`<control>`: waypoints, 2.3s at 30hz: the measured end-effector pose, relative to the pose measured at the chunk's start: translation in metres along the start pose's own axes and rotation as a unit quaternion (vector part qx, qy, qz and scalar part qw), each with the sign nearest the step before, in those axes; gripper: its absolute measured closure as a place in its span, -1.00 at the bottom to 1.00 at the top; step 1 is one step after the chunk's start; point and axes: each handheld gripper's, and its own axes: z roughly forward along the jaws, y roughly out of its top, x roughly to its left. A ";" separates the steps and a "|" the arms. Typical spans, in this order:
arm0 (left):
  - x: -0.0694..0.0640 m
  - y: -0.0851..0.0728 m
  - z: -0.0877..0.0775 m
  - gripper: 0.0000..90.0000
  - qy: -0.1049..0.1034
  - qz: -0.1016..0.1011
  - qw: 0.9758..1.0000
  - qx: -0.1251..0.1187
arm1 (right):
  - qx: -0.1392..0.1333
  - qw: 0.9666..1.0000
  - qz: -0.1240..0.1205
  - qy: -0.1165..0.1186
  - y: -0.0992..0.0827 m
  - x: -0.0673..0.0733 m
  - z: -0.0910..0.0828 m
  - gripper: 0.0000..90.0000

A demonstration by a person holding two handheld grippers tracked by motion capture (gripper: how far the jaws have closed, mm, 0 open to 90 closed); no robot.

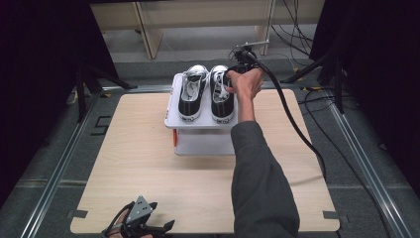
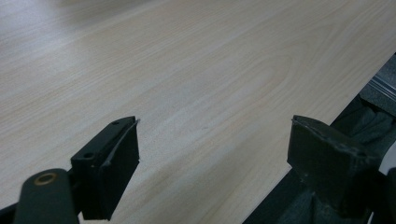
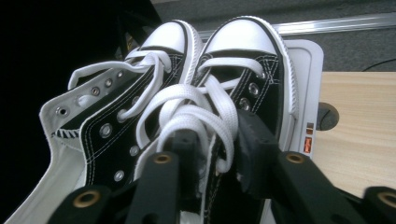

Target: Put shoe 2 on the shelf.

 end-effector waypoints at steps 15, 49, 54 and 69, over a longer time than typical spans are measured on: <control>0.002 -0.001 0.002 -0.65 0.002 -0.002 1.000 -0.001 | 0.006 0.998 -0.049 0.046 -0.001 -0.017 -0.034 0.03; 0.012 -0.002 0.003 -0.65 0.021 -0.033 0.999 0.008 | -0.039 0.991 -0.103 0.074 -0.150 -0.121 -0.123 -0.20; 0.015 -0.002 0.002 -0.65 0.023 -0.021 1.000 -0.003 | -0.037 0.991 -0.115 0.065 -0.171 -0.127 -0.124 -0.20; 0.014 -0.003 0.003 -0.65 0.026 -0.031 0.999 0.006 | -0.018 0.990 -0.124 0.060 -0.236 -0.132 -0.112 -0.22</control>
